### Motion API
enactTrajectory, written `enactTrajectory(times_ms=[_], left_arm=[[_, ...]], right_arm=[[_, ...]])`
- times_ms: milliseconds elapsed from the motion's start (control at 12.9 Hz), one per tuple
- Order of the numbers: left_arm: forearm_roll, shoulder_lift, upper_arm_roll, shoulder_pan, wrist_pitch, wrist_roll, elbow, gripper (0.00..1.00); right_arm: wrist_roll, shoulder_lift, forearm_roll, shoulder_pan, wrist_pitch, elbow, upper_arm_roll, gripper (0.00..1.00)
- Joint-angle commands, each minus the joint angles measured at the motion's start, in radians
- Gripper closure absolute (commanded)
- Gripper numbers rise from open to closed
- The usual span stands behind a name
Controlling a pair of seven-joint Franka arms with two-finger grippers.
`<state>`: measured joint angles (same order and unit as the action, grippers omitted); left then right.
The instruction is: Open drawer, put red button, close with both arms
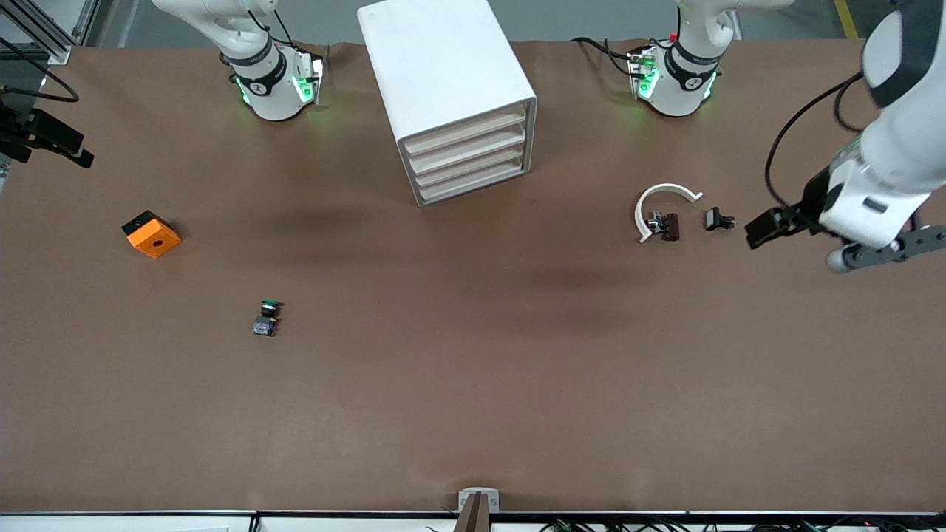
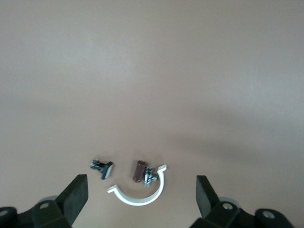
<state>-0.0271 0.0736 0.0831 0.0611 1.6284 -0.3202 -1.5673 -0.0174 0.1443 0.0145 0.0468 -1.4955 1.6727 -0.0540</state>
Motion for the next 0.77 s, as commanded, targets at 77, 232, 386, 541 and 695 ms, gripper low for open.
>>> enactTrajectory(times_ms=[77,232,386,541,695], left_arm=[[0.013,-0.087,0.017,-0.007,-0.094,0.079,-0.023,0.0],[0.035,-0.098,0.017,-0.007,-0.094,0.082,-0.03,0.0],[0.036,-0.104,0.018,-0.009,-0.094,0.085,-0.03,0.0],[0.036,-0.121,0.017,-0.009,-0.108,0.113,-0.028,0.0],[0.036,-0.13,0.014,-0.009,-0.119,0.119,-0.027,0.0]], right_arm=[[-0.016,0.012,0.001,-0.008,-0.006,-0.019,-0.004,0.0],[-0.019,0.011,0.001,-0.007,-0.008,-0.022,-0.006,0.0],[-0.013,0.009,0.001,-0.001,-0.009,-0.025,-0.012,0.0],[-0.009,0.009,-0.001,0.002,-0.008,-0.03,-0.015,0.0],[-0.009,0.009,0.001,0.011,-0.009,-0.03,-0.015,0.0]])
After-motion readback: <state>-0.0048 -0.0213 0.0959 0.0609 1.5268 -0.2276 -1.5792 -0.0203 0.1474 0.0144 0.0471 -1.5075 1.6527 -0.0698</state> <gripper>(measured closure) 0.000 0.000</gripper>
